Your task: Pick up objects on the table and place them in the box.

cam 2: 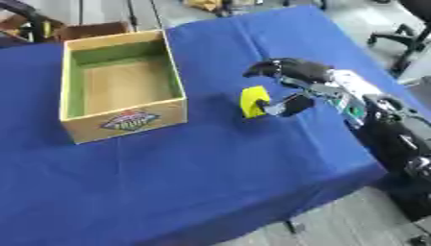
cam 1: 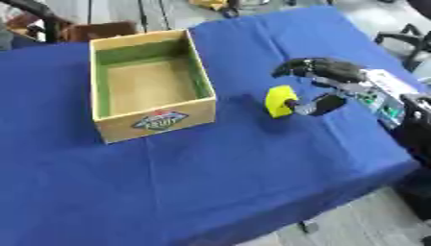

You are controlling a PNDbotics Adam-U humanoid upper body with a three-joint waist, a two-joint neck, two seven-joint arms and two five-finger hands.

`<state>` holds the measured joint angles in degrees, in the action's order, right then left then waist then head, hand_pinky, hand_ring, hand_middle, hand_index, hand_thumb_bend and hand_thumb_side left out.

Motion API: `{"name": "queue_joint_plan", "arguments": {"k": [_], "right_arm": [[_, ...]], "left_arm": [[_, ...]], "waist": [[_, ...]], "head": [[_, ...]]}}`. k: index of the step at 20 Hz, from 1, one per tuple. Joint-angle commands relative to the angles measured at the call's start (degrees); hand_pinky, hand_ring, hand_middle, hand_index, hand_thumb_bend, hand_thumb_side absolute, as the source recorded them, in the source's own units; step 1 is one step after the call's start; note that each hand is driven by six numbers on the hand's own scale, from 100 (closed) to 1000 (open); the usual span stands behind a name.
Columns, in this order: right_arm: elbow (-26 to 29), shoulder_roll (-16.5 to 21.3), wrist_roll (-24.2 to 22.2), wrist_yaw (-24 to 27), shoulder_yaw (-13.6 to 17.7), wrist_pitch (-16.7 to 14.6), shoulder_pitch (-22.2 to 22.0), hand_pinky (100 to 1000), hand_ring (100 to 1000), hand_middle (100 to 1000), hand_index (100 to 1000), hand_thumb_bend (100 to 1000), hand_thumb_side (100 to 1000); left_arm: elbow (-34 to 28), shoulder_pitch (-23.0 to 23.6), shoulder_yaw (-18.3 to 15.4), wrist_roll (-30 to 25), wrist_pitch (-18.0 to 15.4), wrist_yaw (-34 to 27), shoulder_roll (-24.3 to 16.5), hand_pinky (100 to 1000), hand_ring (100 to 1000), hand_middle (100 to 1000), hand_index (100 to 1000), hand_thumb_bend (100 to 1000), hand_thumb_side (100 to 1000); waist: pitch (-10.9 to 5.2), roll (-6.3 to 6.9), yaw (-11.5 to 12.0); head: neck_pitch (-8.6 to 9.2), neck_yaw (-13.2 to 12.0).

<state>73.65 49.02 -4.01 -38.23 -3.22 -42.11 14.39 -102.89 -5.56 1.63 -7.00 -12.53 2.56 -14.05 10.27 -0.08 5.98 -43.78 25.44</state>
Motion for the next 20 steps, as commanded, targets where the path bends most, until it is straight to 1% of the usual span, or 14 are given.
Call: {"name": "queue_joint_plan", "arguments": {"k": [1, 3, 4, 5, 8, 9, 13, 17, 19, 20], "right_arm": [[-0.10, 1.66, -0.25, -0.88, 0.22, -0.30, 0.82, 778, 904, 835, 942, 164, 544], [-0.24, 1.54, -0.34, -1.35, 0.01, -0.44, 0.92, 778, 903, 833, 943, 168, 541], [-0.32, 1.47, -0.38, -1.58, -0.09, -0.51, 0.96, 778, 902, 830, 943, 192, 530], [-0.40, 1.40, -0.43, -1.83, -0.19, -0.58, 1.01, 778, 901, 830, 943, 172, 541], [-0.63, 1.06, -0.65, -2.70, -0.55, -0.77, 1.10, 777, 898, 825, 944, 194, 525], [-0.74, 0.91, -0.72, -3.01, -0.66, -0.81, 1.14, 777, 898, 824, 944, 186, 529], [-1.16, 0.39, -0.83, -4.03, -1.02, -0.90, 1.38, 774, 889, 809, 938, 190, 488], [-1.50, 0.03, -0.54, -4.81, -1.24, -0.81, 1.65, 757, 872, 782, 927, 188, 427], [-1.79, -0.16, -0.42, -5.21, -1.36, -0.72, 1.71, 726, 855, 757, 920, 173, 372], [-1.95, -0.24, -0.39, -5.41, -1.42, -0.68, 1.72, 694, 837, 740, 916, 152, 316]], "left_arm": [[-1.17, -0.20, -0.34, -0.20, 0.00, -0.29, -0.67, 446, 660, 451, 696, 677, 822], [-1.20, -0.22, -0.32, -0.23, -0.02, -0.32, -0.66, 447, 660, 451, 696, 677, 822], [-1.21, -0.22, -0.32, -0.24, -0.02, -0.33, -0.65, 447, 660, 451, 696, 678, 822], [-1.21, -0.22, -0.31, -0.25, -0.03, -0.32, -0.65, 447, 660, 451, 696, 678, 822], [-1.23, -0.21, -0.32, -0.25, -0.04, -0.34, -0.62, 446, 661, 451, 696, 679, 820], [-1.23, -0.21, -0.31, -0.26, -0.04, -0.35, -0.61, 446, 661, 451, 696, 679, 822], [-1.26, -0.24, -0.30, -0.28, -0.05, -0.34, -0.58, 446, 661, 451, 696, 677, 823], [-1.26, -0.24, -0.28, -0.28, -0.04, -0.32, -0.54, 446, 661, 451, 696, 677, 823], [-1.25, -0.26, -0.27, -0.30, -0.05, -0.30, -0.53, 446, 661, 451, 696, 677, 823], [-1.26, -0.27, -0.27, -0.29, -0.05, -0.29, -0.53, 446, 662, 451, 697, 676, 824]], "waist": [[-0.58, -0.02, 0.04], [-0.58, 0.00, 0.06], [-0.58, 0.01, 0.07], [-0.58, 0.02, 0.07], [-0.55, 0.03, 0.13], [-0.54, 0.03, 0.15], [-0.45, 0.06, 0.25], [-0.37, 0.03, 0.36], [-0.31, 0.03, 0.44], [-0.29, 0.04, 0.48]], "head": [[0.33, 0.37], [0.33, 0.44], [0.33, 0.47], [0.34, 0.52], [0.32, 0.65], [0.32, 0.68], [0.34, 0.86], [0.38, 0.94], [0.44, 0.99], [0.48, 1.01]]}}
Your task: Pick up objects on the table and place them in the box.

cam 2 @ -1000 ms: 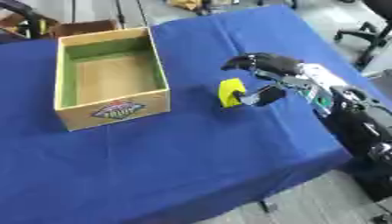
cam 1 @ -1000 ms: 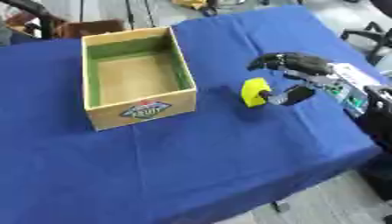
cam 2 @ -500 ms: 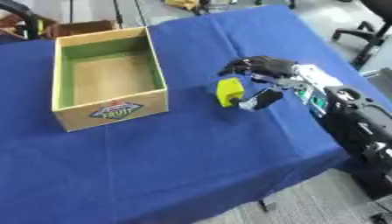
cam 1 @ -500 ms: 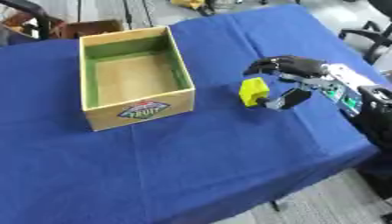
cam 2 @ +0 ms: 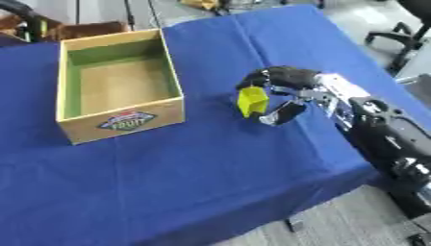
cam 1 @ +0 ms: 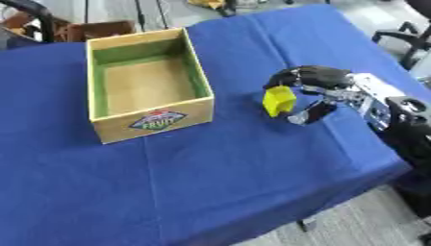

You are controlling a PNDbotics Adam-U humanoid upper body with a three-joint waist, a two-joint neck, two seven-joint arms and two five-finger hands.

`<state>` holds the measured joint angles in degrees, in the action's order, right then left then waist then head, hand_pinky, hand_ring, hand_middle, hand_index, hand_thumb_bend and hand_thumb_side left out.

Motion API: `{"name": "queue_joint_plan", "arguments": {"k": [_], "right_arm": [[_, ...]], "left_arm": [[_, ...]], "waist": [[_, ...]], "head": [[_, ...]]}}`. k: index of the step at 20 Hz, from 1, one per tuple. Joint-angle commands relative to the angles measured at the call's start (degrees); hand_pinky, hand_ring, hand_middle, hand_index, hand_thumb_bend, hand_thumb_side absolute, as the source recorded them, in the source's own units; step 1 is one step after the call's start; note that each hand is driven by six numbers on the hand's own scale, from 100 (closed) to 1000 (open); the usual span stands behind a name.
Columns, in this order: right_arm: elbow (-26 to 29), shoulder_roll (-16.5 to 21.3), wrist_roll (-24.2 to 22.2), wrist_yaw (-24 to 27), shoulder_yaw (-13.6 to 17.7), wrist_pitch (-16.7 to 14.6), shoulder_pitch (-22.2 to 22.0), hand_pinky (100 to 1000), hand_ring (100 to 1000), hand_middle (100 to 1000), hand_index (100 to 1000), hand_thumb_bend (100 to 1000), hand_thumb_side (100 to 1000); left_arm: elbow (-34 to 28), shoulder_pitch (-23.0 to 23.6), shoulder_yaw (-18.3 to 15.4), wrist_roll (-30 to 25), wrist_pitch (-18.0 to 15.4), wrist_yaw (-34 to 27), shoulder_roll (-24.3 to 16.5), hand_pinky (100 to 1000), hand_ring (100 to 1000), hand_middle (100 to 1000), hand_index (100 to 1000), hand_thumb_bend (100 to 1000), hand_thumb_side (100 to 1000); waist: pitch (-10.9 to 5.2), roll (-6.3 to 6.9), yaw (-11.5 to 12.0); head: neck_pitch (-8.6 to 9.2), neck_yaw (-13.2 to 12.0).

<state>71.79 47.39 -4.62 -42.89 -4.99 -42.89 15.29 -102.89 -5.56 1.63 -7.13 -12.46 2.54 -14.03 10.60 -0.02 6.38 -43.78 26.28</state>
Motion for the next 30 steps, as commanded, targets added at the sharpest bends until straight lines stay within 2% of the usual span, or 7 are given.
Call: {"name": "queue_joint_plan", "arguments": {"k": [1, 5, 9, 16, 20, 25, 30], "right_arm": [[-0.28, 1.31, 0.22, -0.96, 0.31, 0.16, 0.80, 666, 822, 726, 912, 134, 271], [-1.02, 1.04, 0.33, -1.19, 0.28, 0.54, 0.80, 507, 698, 635, 880, 100, 105], [-0.94, 0.95, 1.72, 0.26, 0.47, 0.69, 0.74, 305, 534, 534, 818, 100, 100], [7.44, 2.48, 3.39, 7.97, 1.43, 1.02, 0.24, 277, 524, 500, 796, 100, 100], [15.37, 4.62, 2.37, 14.33, 1.27, 4.86, 0.87, 263, 518, 498, 792, 100, 100], [20.53, 7.62, 0.64, 21.71, 0.61, 9.81, 3.85, 259, 511, 499, 789, 100, 100], [18.46, 8.36, -2.85, 24.91, -0.96, 11.03, 8.41, 264, 516, 503, 792, 100, 100]], "left_arm": [[-1.25, -0.26, -0.28, -0.14, -0.12, -0.27, -0.56, 446, 662, 451, 697, 676, 824], [-1.24, -0.25, -0.28, -0.14, -0.12, -0.28, -0.55, 446, 662, 451, 696, 676, 824], [-1.21, -0.26, -0.30, -0.11, -0.10, -0.30, -0.56, 446, 662, 450, 696, 676, 823], [-1.18, -0.24, -0.42, -0.01, -0.03, -0.39, -0.61, 447, 662, 450, 696, 677, 821], [-1.22, -0.25, -0.38, -0.04, -0.04, -0.44, -0.77, 447, 662, 451, 696, 679, 818], [-1.37, -0.81, 0.51, -0.67, -0.06, -1.00, -1.24, 447, 660, 450, 695, 681, 812], [-1.69, -3.17, 3.22, -3.32, -0.29, -2.56, -1.27, 447, 660, 450, 695, 683, 807]], "waist": [[-0.60, -0.01, 0.13], [-0.60, -0.01, 0.30], [-0.67, -0.07, 0.30], [-1.05, -0.54, 0.07], [-1.50, -1.01, 0.81], [-2.34, -1.70, 3.89], [-2.12, -2.18, 9.63]], "head": [[0.50, 0.21], [0.60, 0.35], [0.61, 0.40], [0.47, 0.17], [0.32, 0.28], [0.53, 1.40], [2.28, 3.98]]}}
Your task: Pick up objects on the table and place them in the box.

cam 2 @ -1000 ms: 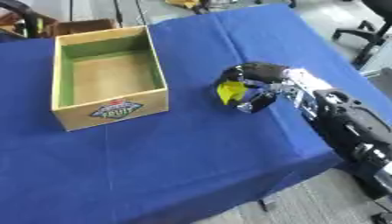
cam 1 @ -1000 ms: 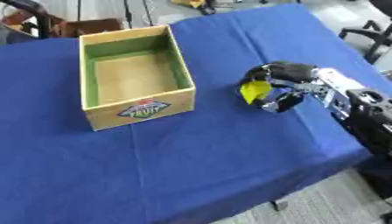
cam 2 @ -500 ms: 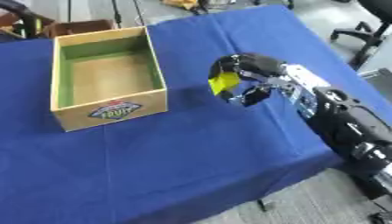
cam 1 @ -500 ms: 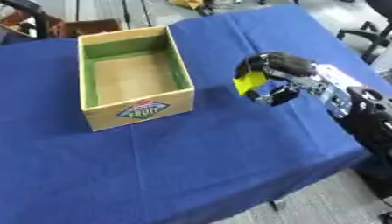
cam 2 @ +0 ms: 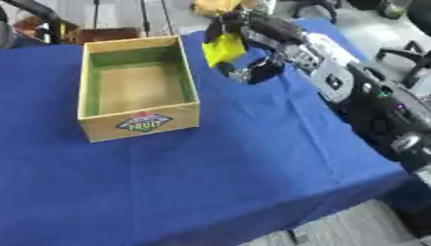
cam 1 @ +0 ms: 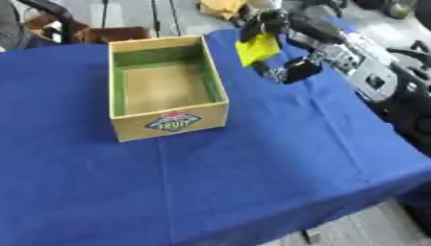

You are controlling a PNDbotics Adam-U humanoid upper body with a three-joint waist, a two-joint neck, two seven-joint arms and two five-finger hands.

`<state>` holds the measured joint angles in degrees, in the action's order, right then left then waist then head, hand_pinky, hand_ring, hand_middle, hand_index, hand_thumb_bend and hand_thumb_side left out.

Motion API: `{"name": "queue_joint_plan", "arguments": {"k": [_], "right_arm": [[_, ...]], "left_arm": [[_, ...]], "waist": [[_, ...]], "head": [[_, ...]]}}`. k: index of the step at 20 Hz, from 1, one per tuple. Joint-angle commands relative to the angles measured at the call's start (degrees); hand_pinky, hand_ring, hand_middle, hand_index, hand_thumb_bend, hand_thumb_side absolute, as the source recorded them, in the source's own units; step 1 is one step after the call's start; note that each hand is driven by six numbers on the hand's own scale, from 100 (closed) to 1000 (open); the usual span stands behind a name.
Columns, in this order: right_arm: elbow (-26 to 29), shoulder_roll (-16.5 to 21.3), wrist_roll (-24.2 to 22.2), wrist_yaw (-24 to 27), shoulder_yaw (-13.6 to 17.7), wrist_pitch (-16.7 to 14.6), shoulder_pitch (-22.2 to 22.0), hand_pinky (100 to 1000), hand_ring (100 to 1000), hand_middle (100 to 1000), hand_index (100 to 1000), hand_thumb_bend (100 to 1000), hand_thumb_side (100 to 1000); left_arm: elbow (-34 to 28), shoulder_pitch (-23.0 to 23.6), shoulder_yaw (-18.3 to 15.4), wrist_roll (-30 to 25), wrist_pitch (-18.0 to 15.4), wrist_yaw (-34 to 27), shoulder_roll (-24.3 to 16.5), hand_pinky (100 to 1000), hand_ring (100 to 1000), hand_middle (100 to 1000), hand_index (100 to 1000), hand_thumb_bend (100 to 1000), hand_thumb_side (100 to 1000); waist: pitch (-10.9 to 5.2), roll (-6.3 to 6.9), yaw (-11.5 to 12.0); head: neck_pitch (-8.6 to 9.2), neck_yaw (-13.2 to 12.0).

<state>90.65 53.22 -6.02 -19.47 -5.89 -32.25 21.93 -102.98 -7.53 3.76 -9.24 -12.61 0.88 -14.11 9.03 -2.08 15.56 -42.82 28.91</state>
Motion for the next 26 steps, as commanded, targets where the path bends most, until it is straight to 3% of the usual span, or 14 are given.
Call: {"name": "queue_joint_plan", "arguments": {"k": [1, 6, 8, 10, 11, 17, 20, 26], "right_arm": [[-1.26, 2.39, -2.20, 1.51, -0.36, 0.27, 2.42, 267, 519, 505, 794, 100, 100], [-6.09, 0.85, -5.06, 0.25, -1.96, -0.69, 5.24, 278, 529, 516, 795, 100, 100], [-8.07, -0.16, -6.38, -0.68, -3.04, -1.50, 6.39, 290, 540, 530, 803, 100, 100], [-9.96, -1.53, -8.32, -1.90, -4.41, -2.92, 7.47, 327, 576, 585, 825, 100, 157], [-10.78, -2.24, -9.60, -2.60, -5.13, -3.83, 7.94, 396, 644, 689, 855, 100, 311], [-13.15, -5.55, -17.90, -5.37, -7.55, -8.74, 9.42, 763, 910, 874, 915, 100, 595], [-13.21, -6.03, -19.30, -5.19, -7.44, -9.48, 9.28, 829, 950, 897, 916, 100, 626], [-9.02, -4.53, -15.86, -0.75, -5.79, -8.30, 8.47, 810, 940, 880, 890, 100, 604]], "left_arm": [[-1.71, -1.74, 1.46, -1.66, -0.15, -1.24, -1.11, 447, 660, 451, 695, 684, 806], [-2.14, -3.16, 2.65, -3.29, -0.17, -2.31, -0.77, 447, 661, 450, 695, 685, 809], [-2.27, -3.41, 2.76, -3.50, -0.19, -2.50, -0.63, 447, 661, 450, 695, 684, 810], [-2.40, -3.59, 2.84, -3.62, -0.20, -2.68, -0.46, 447, 661, 449, 695, 685, 810], [-2.44, -3.62, 2.86, -3.67, -0.21, -2.75, -0.39, 447, 661, 449, 695, 686, 811], [-2.40, -3.69, 2.91, -3.90, -0.20, -2.92, -0.12, 447, 662, 449, 695, 686, 812], [-2.30, -3.57, 2.85, -3.92, -0.20, -2.88, -0.07, 447, 662, 449, 695, 687, 812], [-1.81, -2.74, 2.59, -3.70, -0.09, -2.88, -0.23, 447, 663, 449, 694, 687, 813]], "waist": [[-0.37, -0.24, 1.58], [0.85, -0.57, 6.01], [1.35, -0.48, 6.86], [1.74, -0.34, 7.28], [1.88, -0.28, 7.33], [2.24, -0.15, 6.44], [2.15, -0.12, 5.74], [1.22, -0.02, 3.39]], "head": [[1.78, 2.06], [3.08, 6.29], [3.18, 7.26], [3.18, 7.78], [3.21, 7.91], [2.98, 7.79], [2.87, 7.53], [2.43, 6.86]]}}
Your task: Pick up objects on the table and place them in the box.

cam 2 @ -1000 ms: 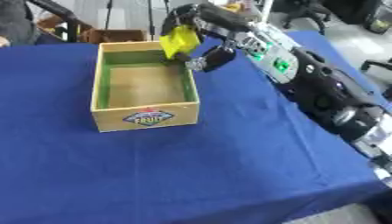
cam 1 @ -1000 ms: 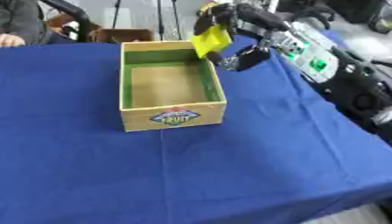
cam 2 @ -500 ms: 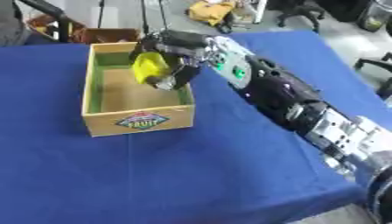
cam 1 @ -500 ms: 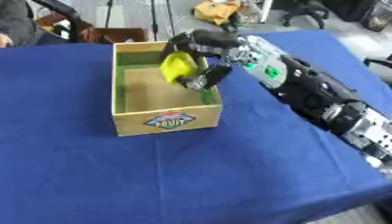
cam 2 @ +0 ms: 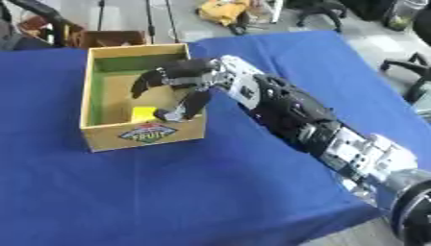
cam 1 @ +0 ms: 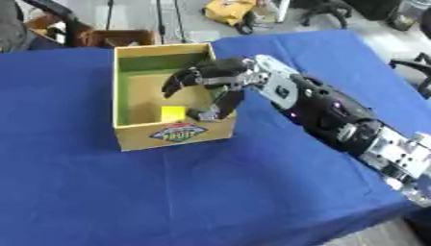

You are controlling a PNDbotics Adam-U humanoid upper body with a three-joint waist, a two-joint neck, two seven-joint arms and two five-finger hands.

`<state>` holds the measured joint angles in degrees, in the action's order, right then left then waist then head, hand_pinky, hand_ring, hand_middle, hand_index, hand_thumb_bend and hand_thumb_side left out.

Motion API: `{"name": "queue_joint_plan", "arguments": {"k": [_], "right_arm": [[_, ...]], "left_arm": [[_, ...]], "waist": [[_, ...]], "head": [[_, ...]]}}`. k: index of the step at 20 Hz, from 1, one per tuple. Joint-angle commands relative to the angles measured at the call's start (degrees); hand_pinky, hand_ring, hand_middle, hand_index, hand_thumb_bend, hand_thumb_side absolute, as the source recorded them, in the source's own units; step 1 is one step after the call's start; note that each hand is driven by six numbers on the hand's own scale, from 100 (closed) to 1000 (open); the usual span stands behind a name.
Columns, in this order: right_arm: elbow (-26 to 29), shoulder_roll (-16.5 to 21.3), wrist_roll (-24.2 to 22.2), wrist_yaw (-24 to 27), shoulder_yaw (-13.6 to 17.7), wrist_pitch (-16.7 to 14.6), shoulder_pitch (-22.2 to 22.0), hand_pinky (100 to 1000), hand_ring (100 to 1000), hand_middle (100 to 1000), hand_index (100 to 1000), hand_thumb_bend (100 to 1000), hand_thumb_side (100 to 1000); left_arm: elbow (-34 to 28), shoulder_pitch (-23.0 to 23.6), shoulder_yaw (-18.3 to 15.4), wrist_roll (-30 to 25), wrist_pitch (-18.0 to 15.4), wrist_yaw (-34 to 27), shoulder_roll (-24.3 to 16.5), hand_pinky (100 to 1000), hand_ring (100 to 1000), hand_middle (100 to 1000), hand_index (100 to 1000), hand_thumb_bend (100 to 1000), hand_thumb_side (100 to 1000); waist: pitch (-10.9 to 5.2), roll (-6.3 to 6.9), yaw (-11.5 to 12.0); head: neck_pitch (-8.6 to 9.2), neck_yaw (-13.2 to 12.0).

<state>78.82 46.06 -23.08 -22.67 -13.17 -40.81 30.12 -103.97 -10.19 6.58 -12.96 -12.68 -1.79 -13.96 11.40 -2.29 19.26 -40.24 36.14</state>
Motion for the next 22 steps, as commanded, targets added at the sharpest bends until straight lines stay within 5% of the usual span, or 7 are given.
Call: {"name": "queue_joint_plan", "arguments": {"k": [1, 8, 9, 10, 16, 22], "right_arm": [[3.84, 3.09, 1.90, 4.88, 1.80, 1.21, -0.08, 814, 949, 883, 872, 100, 629], [12.90, 7.65, 2.80, 31.71, 8.45, 13.70, -7.89, 843, 987, 901, 820, 100, 811], [13.60, 8.02, 2.84, 34.12, 9.54, 15.08, -9.23, 850, 997, 918, 815, 100, 987], [13.66, 8.14, 3.17, 36.18, 10.68, 16.59, -10.78, 856, 1000, 919, 815, 100, 863], [12.68, 7.72, 5.08, 45.47, 17.41, 21.40, -19.91, 872, 1000, 941, 805, 100, 929], [11.86, 6.69, 5.78, 49.55, 20.04, 23.73, -22.88, 873, 1000, 938, 795, 100, 944]], "left_arm": [[-0.70, 0.10, -0.30, 0.08, -0.01, -0.20, -0.40, 447, 663, 448, 694, 686, 813], [0.03, 1.32, -1.31, 1.04, 0.05, 0.27, -0.42, 447, 663, 448, 692, 686, 815], [0.09, 1.42, -1.41, 1.17, 0.04, 0.37, -0.41, 447, 664, 445, 692, 705, 742], [0.12, 1.51, -1.50, 1.23, 0.01, 0.47, -0.45, 447, 664, 448, 692, 685, 815], [0.38, 2.46, -2.31, 2.07, -0.04, 1.23, -0.63, 446, 665, 448, 691, 684, 818], [0.63, 3.14, -2.63, 2.55, -0.08, 1.66, -0.45, 446, 666, 447, 690, 683, 820]], "waist": [[-1.35, 0.22, -0.88], [-2.20, 0.44, -6.93], [-2.23, 0.46, -7.62], [-2.22, 0.46, -8.60], [-2.35, 0.40, -12.93], [-2.52, 0.43, -14.83]], "head": [[-0.28, -0.51], [-0.81, -1.62], [-0.80, -1.77], [-0.76, -1.85], [-0.60, -2.70], [-0.67, -2.74]]}}
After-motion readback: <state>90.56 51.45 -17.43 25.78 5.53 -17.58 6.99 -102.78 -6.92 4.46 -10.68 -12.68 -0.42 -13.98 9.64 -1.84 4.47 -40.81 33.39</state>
